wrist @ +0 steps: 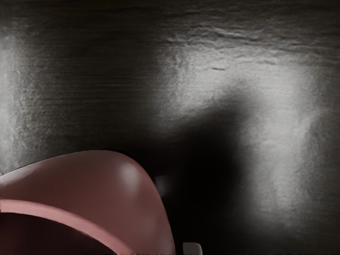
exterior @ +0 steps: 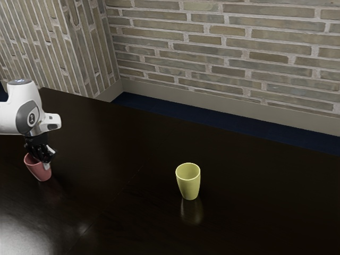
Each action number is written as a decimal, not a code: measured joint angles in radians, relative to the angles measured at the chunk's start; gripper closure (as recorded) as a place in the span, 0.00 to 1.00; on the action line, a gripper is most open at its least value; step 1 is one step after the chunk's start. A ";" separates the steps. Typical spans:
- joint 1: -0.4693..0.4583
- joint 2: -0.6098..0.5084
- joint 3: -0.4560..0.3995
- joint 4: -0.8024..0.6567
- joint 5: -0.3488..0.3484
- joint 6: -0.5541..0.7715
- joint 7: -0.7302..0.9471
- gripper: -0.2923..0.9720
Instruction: Place the left cup onto the right cup
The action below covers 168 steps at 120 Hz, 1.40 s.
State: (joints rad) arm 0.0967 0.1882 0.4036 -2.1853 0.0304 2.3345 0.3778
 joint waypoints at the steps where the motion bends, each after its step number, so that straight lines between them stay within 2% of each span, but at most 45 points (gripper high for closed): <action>1: 0.000 0.000 0.000 0.000 0.000 0.000 0.000 0.85; 31: 0.001 -0.031 0.000 0.002 0.003 -0.001 -0.008 0.85; 77: -0.025 -0.199 -0.011 -0.026 0.004 -0.075 -0.022 0.85; 97: -0.068 -0.246 -0.019 -0.041 0.004 -0.119 -0.031 0.85; 119: -0.118 -0.266 -0.084 -0.042 0.006 -0.157 -0.049 0.85; 168: -0.127 -0.302 -0.241 -0.016 0.015 -0.220 -0.089 0.85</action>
State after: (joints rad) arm -0.0304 -0.1141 0.1629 -2.2012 0.0451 2.1148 0.2892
